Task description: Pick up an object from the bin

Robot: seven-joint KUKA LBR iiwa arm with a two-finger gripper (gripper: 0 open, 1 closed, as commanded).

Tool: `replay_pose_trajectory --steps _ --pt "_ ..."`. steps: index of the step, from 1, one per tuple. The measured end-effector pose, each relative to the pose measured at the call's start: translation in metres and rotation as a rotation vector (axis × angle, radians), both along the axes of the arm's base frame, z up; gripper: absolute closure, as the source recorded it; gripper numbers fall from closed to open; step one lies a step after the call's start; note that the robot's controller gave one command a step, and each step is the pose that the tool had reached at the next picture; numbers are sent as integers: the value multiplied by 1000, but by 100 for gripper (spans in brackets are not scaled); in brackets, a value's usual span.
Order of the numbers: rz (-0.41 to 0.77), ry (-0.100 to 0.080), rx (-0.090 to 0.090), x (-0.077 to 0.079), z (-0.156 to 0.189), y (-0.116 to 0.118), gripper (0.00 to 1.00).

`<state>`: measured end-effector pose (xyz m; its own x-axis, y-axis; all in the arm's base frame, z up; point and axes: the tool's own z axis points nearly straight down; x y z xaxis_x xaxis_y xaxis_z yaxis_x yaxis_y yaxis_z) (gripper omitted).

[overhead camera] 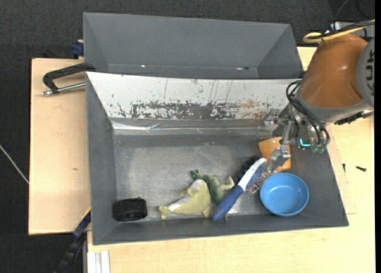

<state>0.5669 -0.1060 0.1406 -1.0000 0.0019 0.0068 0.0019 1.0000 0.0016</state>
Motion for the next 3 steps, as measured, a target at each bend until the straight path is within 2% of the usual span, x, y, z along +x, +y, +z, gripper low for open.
replay_pose_trajectory --steps 1,2,3 --pt "81 1 0 -48 -67 24 0" --pt "83 -9 -1 -45 -64 24 100" --pt "322 -21 -6 -16 95 -6 100"
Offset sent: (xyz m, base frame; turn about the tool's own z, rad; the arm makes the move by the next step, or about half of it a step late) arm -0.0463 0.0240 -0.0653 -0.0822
